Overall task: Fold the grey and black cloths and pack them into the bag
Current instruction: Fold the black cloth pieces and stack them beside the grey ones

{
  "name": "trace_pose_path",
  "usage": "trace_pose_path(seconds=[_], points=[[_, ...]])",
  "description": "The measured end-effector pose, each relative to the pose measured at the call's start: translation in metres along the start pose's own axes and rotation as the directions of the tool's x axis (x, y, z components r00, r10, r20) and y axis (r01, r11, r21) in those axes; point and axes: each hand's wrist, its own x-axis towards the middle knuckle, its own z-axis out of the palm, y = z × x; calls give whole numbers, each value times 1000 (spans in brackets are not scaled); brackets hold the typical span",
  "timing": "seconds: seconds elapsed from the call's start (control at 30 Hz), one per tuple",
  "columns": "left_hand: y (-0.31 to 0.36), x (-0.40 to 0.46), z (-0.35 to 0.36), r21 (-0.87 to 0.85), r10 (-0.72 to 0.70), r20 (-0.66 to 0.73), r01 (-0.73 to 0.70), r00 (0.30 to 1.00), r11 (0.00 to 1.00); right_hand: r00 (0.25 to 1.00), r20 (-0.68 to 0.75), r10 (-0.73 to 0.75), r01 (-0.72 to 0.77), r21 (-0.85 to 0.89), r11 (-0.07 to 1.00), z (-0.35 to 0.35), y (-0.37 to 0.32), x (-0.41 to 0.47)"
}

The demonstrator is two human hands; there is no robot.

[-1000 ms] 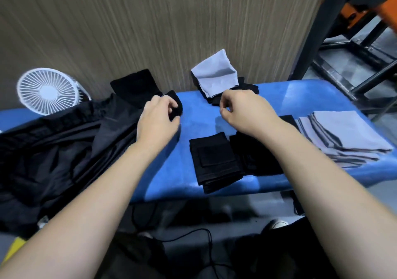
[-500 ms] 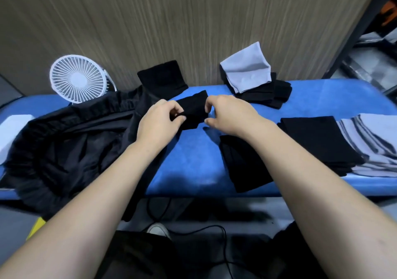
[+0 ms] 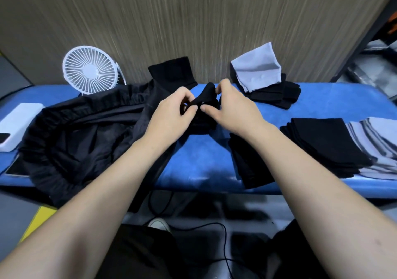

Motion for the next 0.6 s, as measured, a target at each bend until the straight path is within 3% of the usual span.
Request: trace_pose_path(seconds=[0.2, 0.37, 0.43, 0.6], points=[[4, 0, -5, -121, 11, -131, -27, 991, 992, 997, -27, 68, -68, 33, 997, 5, 2, 3], [2, 1, -7, -267, -11, -147, -29, 989, 963, 998, -52, 35, -30, 92, 995, 5, 0, 6], [2, 2, -7, -319, -32, -162, -22, 986, 948, 998, 1, 57, -57, 99, 993, 6, 2, 7], [-1, 3, -15, -346, -80, -240, -8, 968, 938, 959, 278, 55, -35, -78, 996, 14, 4, 5]])
